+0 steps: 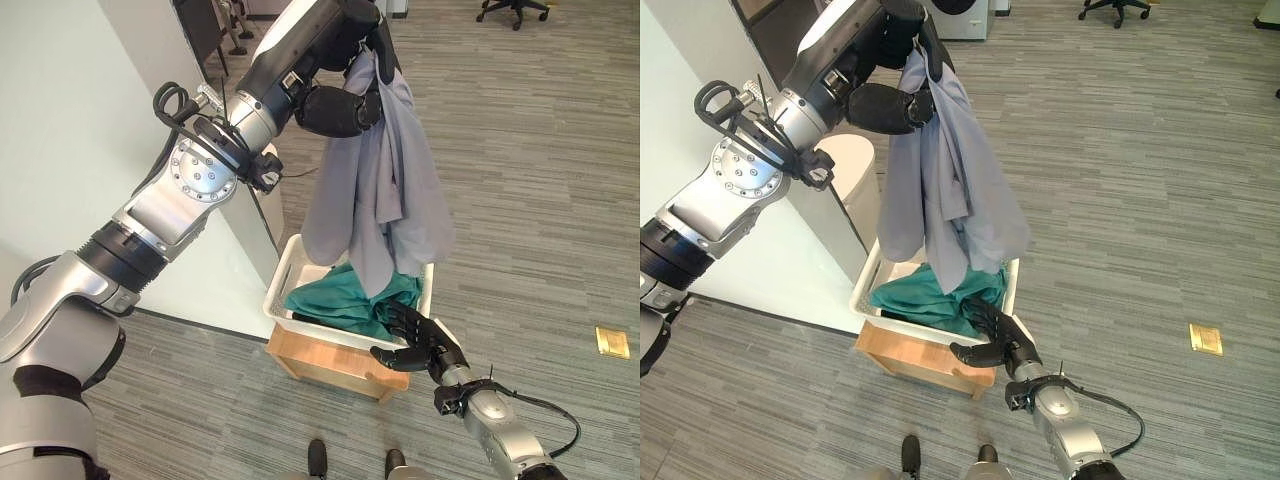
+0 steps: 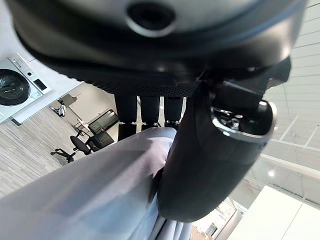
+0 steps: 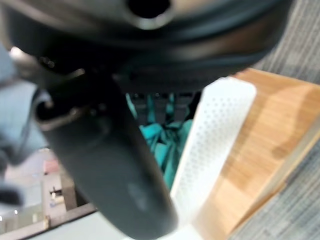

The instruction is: Pick up bed clothes into laundry basket.

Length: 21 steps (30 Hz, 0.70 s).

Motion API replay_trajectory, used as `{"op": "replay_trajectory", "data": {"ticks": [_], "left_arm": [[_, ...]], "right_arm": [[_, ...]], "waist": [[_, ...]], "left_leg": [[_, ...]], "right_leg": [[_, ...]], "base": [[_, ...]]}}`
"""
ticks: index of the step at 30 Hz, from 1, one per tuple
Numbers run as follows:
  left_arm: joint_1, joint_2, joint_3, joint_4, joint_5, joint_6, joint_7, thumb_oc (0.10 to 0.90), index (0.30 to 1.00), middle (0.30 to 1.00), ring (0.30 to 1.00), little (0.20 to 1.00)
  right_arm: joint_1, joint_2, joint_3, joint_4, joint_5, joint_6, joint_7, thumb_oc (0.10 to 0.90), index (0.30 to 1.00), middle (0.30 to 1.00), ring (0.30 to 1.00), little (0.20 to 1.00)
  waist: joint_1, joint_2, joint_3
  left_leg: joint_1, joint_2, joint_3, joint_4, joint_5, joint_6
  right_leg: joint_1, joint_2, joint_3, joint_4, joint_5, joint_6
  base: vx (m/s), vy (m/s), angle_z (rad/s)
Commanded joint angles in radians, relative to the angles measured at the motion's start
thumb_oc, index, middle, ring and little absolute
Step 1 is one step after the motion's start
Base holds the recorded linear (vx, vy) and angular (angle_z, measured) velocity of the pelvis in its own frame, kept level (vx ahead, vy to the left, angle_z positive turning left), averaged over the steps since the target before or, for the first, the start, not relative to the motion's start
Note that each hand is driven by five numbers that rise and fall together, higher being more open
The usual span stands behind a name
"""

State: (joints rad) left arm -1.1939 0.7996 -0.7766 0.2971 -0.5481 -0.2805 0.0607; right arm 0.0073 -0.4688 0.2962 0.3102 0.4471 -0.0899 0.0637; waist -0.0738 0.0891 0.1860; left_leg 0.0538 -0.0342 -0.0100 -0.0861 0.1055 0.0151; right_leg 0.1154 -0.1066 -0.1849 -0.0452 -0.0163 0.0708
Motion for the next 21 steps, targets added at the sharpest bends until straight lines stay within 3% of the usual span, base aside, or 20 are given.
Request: {"op": "replay_trajectory", "data": {"ticks": [1,6,15,21], "left_arm": [[-0.22,-0.026,0.079,0.165,-0.023,-0.078,0.05,0.4,0.3,0.3,0.3,0.3],[-0.244,-0.008,0.03,0.214,-0.017,-0.065,0.025,0.4,0.3,0.3,0.3,0.3],[-0.227,-0.026,0.033,0.275,-0.026,-0.049,0.008,0.4,0.3,0.3,0.3,0.3],[-0.24,-0.051,0.046,0.292,-0.023,-0.046,0.03,0.4,0.3,0.3,0.3,0.3]], "right_arm": [[0.022,-0.006,-0.027,-0.069,0.033,-0.078,0.036,0.8,0.9,0.9,0.9,0.9],[0.042,0.002,-0.024,-0.07,0.029,-0.075,0.045,0.8,0.9,0.9,0.9,0.9],[0.039,-0.003,-0.017,-0.079,0.023,-0.074,0.049,0.8,0.9,0.9,0.9,0.9],[-0.036,-0.026,-0.086,-0.186,0.079,-0.109,0.011,0.8,0.9,0.9,0.9,0.9]], "waist": [[0.016,-0.016,-0.115],[0.006,-0.012,-0.111],[-0.005,-0.011,-0.106],[-0.018,-0.014,-0.113]], "left_leg": [[-0.041,0.037,0.019,0.003,-0.043,-0.07],[-0.047,0.036,0.014,-0.001,-0.044,-0.07],[-0.05,0.033,0.013,-0.001,-0.048,-0.068],[-0.043,0.033,0.025,-0.001,-0.057,-0.064]], "right_leg": [[0.0,-0.044,0.016,0.022,-0.045,0.104],[-0.011,-0.049,0.022,0.031,-0.044,0.105],[-0.017,-0.053,0.028,0.031,-0.041,0.108],[-0.017,-0.057,0.039,0.037,-0.042,0.113]], "base": [[0.0,0.0,0.0],[0.01,0.007,0.01],[0.01,0.012,0.01],[0.02,0.019,-0.01]]}}
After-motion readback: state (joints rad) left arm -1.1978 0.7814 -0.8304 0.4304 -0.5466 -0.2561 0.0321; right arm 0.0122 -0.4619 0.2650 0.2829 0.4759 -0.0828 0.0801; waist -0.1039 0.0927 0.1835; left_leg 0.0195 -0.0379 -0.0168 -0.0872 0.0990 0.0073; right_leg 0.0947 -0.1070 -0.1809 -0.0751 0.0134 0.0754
